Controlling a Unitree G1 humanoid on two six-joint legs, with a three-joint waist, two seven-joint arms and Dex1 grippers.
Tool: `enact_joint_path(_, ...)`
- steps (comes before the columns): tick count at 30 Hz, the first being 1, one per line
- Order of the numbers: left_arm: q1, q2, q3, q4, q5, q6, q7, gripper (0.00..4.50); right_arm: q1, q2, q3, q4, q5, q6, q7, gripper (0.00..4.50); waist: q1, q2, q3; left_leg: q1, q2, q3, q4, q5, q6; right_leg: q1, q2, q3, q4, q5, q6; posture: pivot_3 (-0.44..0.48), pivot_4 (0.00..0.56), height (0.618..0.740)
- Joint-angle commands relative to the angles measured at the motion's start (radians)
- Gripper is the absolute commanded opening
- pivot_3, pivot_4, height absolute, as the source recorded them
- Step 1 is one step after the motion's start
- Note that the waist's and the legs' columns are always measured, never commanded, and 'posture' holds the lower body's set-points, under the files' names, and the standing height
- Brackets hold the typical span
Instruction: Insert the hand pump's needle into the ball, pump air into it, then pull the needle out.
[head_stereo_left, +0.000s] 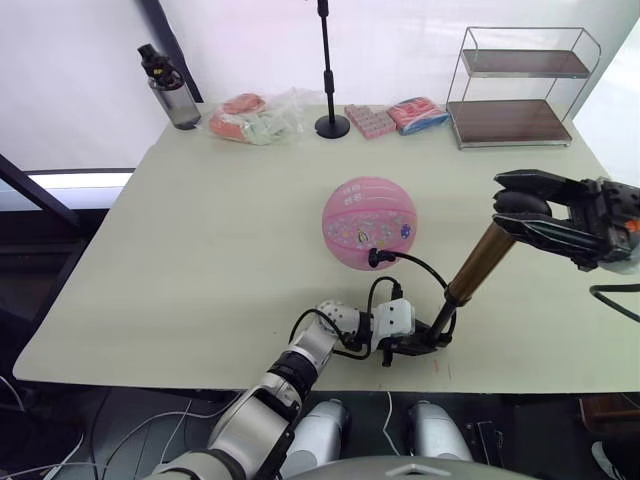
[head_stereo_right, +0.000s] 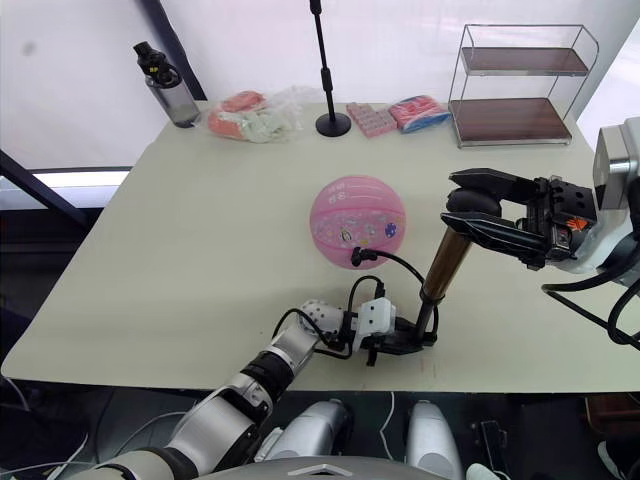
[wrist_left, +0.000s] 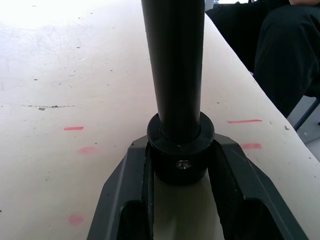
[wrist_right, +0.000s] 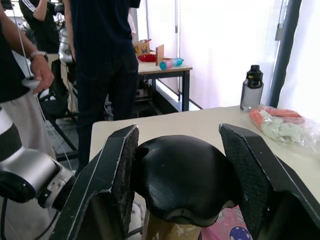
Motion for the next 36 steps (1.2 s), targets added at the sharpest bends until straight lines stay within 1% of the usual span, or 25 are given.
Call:
enact_joint_path(1, 0.038, 0.023, -0.043, 0.049, 0.047, 0.026, -0.015, 1.09, 0.055, 0.020, -0.014, -0.024, -0.095, -0.078, 0.048, 2.10, -0.001, 0.000, 0.000, 0.001, 0.000, 0.000, 0.000, 0.000, 0.000, 0.001, 0.000, 0.000, 0.000, 0.000, 0.000, 0.000, 0.150, 0.736)
enact_joint_path(5, 0.040, 0.025, -0.043, 0.044, 0.049, 0.028, -0.016, 1.09, 0.133, 0.047, 0.049, -0.020, -0.203, -0.149, 0.099, 2.10, -0.004, 0.001, -0.002, 0.003, 0.000, 0.000, 0.000, -0.002, 0.003, 0.003, 0.004, 0.000, 0.001, 0.000, 0.000, 0.000, 0.150, 0.736)
enact_joint_path(7, 0.040, 0.025, -0.044, 0.041, 0.050, 0.030, -0.017, 1.09, 0.164, 0.063, 0.084, -0.006, -0.256, -0.186, 0.113, 2.10, -0.003, -0.003, -0.004, 0.004, 0.001, 0.000, 0.000, -0.002, 0.003, 0.003, 0.005, 0.000, 0.002, 0.000, 0.000, 0.000, 0.150, 0.736)
enact_joint_path(9, 0.041, 0.026, -0.043, 0.037, 0.050, 0.032, -0.017, 1.09, 0.196, 0.079, 0.121, 0.025, -0.331, -0.241, 0.130, 2.10, -0.003, -0.003, -0.005, 0.004, 0.001, 0.000, 0.001, 0.000, 0.000, 0.003, 0.005, 0.000, 0.002, 0.000, 0.000, 0.000, 0.150, 0.736)
enact_joint_path(12, 0.042, 0.027, -0.041, 0.033, 0.049, 0.035, -0.017, 1.09, 0.227, 0.098, 0.148, 0.074, -0.382, -0.295, 0.148, 2.10, -0.003, -0.007, -0.007, 0.004, 0.001, 0.000, 0.001, 0.000, 0.000, 0.003, 0.006, 0.000, 0.002, 0.000, 0.000, 0.000, 0.150, 0.736)
enact_joint_path(15, 0.045, 0.030, -0.040, 0.030, 0.049, 0.038, -0.018, 1.09, 0.266, 0.118, 0.204, 0.115, -0.456, -0.360, 0.166, 2.10, -0.003, -0.009, -0.009, 0.004, 0.001, 0.000, 0.001, 0.000, 0.000, 0.003, 0.006, 0.000, 0.002, 0.000, 0.000, 0.000, 0.150, 0.736)
enact_joint_path(21, 0.052, 0.032, -0.039, 0.020, 0.048, 0.044, -0.016, 1.09, 0.299, 0.183, 0.285, 0.189, -0.537, -0.457, 0.171, 2.10, -0.003, -0.009, -0.009, 0.005, 0.001, -0.001, 0.001, 0.000, 0.000, 0.003, 0.006, 0.000, 0.002, 0.000, 0.000, 0.000, 0.150, 0.736)
enact_joint_path(26, 0.054, 0.033, -0.038, 0.017, 0.048, 0.047, -0.012, 1.09, 0.337, 0.233, 0.337, 0.251, -0.642, -0.564, 0.142, 2.10, -0.004, -0.008, -0.010, 0.005, 0.001, -0.001, 0.001, 0.000, -0.001, 0.003, 0.007, 0.000, 0.002, 0.000, 0.000, 0.000, 0.150, 0.736)
enact_joint_path(30, 0.052, 0.034, -0.036, 0.021, 0.048, 0.047, -0.010, 1.09, 0.349, 0.233, 0.339, 0.245, -0.632, -0.578, 0.140, 2.10, -0.004, -0.009, -0.010, 0.010, 0.002, 0.000, 0.001, 0.000, 0.000, 0.007, 0.007, 0.001, 0.002, 0.000, 0.000, 0.000, 0.150, 0.736)
enact_joint_path(31, 0.051, 0.034, -0.036, 0.023, 0.047, 0.047, -0.009, 1.09, 0.345, 0.231, 0.330, 0.235, -0.612, -0.566, 0.135, 2.10, -0.004, -0.009, -0.010, 0.014, 0.002, 0.000, 0.000, -0.003, 0.004, 0.011, 0.007, 0.001, 0.002, 0.000, 0.000, 0.000, 0.150, 0.736)
enact_joint_path(32, 0.051, 0.034, -0.036, 0.024, 0.047, 0.047, -0.009, 1.09, 0.341, 0.228, 0.321, 0.223, -0.589, -0.550, 0.134, 2.10, -0.003, -0.009, -0.010, 0.019, 0.002, 0.000, -0.002, -0.003, 0.004, 0.016, 0.007, 0.001, 0.001, -0.001, 0.000, 0.000, 0.150, 0.736)
enact_joint_path(33, 0.050, 0.034, -0.036, 0.025, 0.047, 0.047, -0.009, 1.09, 0.336, 0.222, 0.311, 0.211, -0.565, -0.535, 0.136, 2.10, -0.003, -0.009, -0.010, 0.021, 0.003, 0.000, -0.003, -0.003, 0.004, 0.018, 0.008, 0.001, 0.000, -0.001, 0.000, 0.000, 0.150, 0.736)
enact_joint_path(36, 0.049, 0.033, -0.036, 0.027, 0.047, 0.045, -0.009, 1.09, 0.320, 0.205, 0.274, 0.174, -0.492, -0.487, 0.136, 2.10, -0.002, -0.008, -0.009, 0.021, 0.003, -0.001, -0.003, -0.003, 0.004, 0.018, 0.009, 0.001, 0.000, -0.001, 0.000, 0.000, 0.150, 0.736)
